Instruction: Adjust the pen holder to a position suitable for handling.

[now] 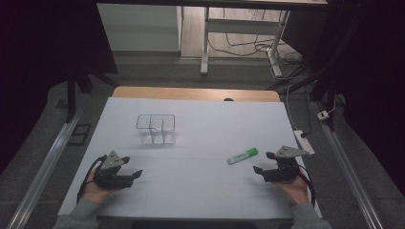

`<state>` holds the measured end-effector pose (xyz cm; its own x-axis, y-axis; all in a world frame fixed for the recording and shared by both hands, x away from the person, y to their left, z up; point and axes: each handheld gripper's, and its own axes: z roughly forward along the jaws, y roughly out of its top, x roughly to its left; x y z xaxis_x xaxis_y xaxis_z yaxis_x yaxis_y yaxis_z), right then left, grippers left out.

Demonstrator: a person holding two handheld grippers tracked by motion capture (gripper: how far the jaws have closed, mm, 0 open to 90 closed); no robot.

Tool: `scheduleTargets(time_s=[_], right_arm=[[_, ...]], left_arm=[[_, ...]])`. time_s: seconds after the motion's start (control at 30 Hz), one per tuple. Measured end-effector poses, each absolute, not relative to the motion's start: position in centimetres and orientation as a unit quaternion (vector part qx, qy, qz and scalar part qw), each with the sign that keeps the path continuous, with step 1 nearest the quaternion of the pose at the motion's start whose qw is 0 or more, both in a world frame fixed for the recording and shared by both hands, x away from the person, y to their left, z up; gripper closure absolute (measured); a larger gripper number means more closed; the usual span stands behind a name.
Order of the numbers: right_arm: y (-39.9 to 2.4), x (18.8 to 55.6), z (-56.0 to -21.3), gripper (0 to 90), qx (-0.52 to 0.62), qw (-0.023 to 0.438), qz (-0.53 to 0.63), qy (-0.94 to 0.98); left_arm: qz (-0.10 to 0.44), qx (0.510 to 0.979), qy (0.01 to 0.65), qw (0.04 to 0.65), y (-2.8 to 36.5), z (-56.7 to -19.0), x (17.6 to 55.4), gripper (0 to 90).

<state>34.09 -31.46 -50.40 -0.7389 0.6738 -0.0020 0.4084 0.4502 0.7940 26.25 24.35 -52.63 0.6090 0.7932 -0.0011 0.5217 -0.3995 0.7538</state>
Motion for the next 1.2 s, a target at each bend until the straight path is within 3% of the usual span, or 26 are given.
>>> scheduleTargets(time_s=[1.2], right_arm=[[-30.7,34.7,-50.6,20.0,0.334,0.166,0.429,0.823]], left_arm=[[0.179,0.795,0.431,0.387,25.6,-52.3,28.0,28.0]])
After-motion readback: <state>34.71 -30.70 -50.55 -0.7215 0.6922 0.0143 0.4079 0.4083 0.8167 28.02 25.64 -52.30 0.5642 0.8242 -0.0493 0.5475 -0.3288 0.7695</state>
